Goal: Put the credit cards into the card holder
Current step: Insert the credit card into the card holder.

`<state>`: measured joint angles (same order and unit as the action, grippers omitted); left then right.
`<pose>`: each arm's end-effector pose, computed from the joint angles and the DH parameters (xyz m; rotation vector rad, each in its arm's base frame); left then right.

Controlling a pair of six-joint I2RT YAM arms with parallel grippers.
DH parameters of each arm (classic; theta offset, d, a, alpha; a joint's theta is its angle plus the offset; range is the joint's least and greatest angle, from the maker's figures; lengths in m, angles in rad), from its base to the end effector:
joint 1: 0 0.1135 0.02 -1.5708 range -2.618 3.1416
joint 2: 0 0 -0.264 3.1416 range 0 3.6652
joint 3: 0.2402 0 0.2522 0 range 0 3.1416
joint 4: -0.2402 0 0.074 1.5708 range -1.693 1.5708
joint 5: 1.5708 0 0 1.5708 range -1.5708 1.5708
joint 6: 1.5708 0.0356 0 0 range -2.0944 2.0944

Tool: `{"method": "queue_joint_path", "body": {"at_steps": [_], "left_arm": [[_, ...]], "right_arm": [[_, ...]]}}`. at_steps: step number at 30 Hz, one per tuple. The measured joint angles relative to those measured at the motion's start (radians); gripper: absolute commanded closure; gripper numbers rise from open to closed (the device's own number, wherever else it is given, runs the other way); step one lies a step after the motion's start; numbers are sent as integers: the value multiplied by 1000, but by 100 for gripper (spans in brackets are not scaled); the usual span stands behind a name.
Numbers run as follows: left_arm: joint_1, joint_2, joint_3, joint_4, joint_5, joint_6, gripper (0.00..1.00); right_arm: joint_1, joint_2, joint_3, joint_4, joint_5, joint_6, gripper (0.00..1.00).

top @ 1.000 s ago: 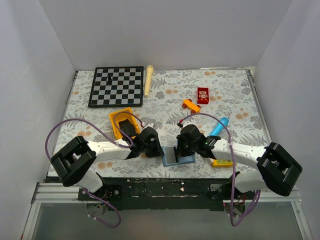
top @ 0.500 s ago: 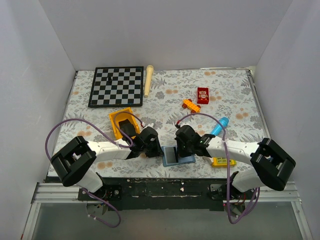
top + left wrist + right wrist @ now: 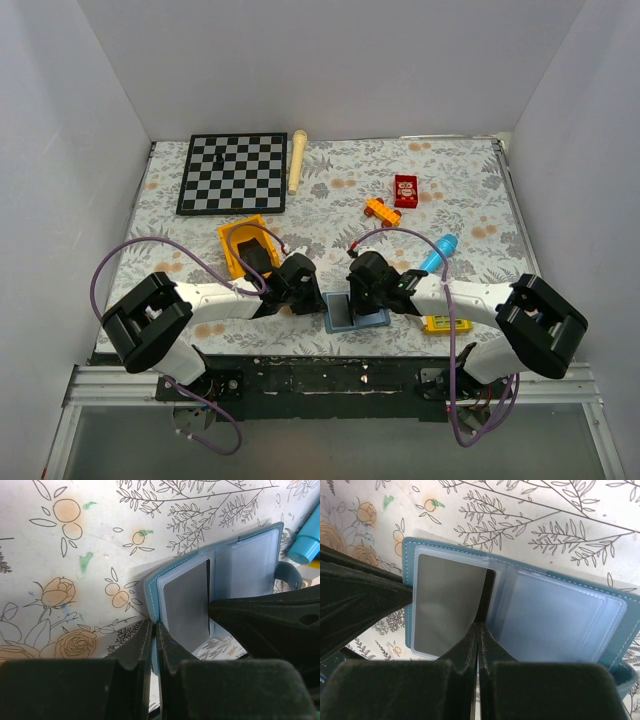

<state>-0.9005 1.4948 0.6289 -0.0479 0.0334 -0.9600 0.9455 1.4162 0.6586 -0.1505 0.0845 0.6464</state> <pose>0.1676 -0.2133 0.1423 -0.0643 2.6734 -0.7575 0.1581 0.2138 0.1633 -0.3452 2.5414 0.5545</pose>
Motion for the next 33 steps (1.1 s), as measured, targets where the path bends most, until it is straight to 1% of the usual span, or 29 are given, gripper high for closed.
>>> {"method": "queue_joint_path", "body": {"at_steps": [8,11,13,17,19,20,22,28,30,33], "left_arm": [[2,0,0,-9,-4,6,100],[2,0,0,-11,-4,6,100],[0,0,0,-11,-3,6,100],[0,-2,3,-15,-3,10,91],[0,-10,7,-30,-13,19,86],[0,-18,8,-39,-19,24,83],[0,-42,14,-66,-34,35,80],[0,-134,79,-164,-91,63,66],[0,-188,91,-197,-113,69,64],[2,-264,109,-256,-147,77,64]], "right_arm": [[-3,-13,-29,57,-21,-8,99],[-2,-49,-47,70,-40,-23,99],[0,-103,-53,76,-51,-29,98],[4,-217,-53,77,-19,-35,84],[4,-264,-53,71,7,-41,79],[4,-280,-53,65,19,-45,78],[3,-303,-53,43,43,-48,75],[-5,-360,-53,-30,124,-51,58],[-10,-378,-53,-45,149,-53,54],[-17,-396,-53,-68,184,-62,51]]}}
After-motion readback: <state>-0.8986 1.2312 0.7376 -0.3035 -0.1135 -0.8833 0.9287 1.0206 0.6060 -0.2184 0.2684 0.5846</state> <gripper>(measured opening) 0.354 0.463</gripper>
